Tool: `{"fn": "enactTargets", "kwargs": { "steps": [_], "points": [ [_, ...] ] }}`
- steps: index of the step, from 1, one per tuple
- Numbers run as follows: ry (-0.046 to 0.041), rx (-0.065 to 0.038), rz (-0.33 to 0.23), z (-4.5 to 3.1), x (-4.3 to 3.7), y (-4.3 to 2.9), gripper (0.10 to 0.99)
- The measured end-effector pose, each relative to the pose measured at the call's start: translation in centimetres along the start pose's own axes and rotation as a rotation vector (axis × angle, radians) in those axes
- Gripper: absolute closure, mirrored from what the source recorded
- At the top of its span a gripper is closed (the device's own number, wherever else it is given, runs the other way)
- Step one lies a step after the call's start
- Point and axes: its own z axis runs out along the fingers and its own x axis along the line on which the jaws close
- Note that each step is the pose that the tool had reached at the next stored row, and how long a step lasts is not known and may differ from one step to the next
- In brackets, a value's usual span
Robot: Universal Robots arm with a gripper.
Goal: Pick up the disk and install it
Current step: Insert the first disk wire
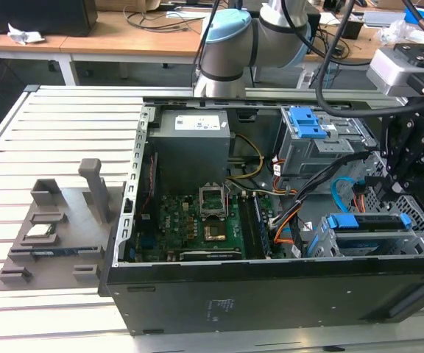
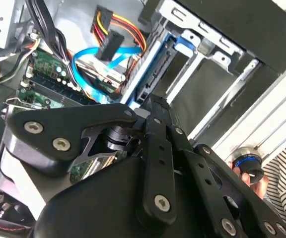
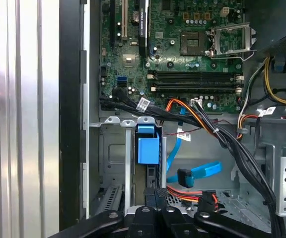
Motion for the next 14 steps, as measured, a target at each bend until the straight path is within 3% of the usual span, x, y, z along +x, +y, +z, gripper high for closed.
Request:
{"fn": "enactTargets", "kwargs": {
  "steps": [3, 5, 10, 12, 14],
  "points": [
    [0.0015, 0.000, 0.000, 0.01, -0.62, -0.48, 0.980],
    [0.0045, 0.000, 0.000, 0.17, -1.60, -1.15, 0.980],
    [0.0059, -0.001, 0.000, 0.52, -2.93, -1.41, 0.980],
    [0.0085, -0.001, 0.000, 0.69, -4.08, -1.85, 0.980],
    [0.0093, -0.001, 0.000, 0.74, -4.37, -1.94, 0.980]
  ]
}}
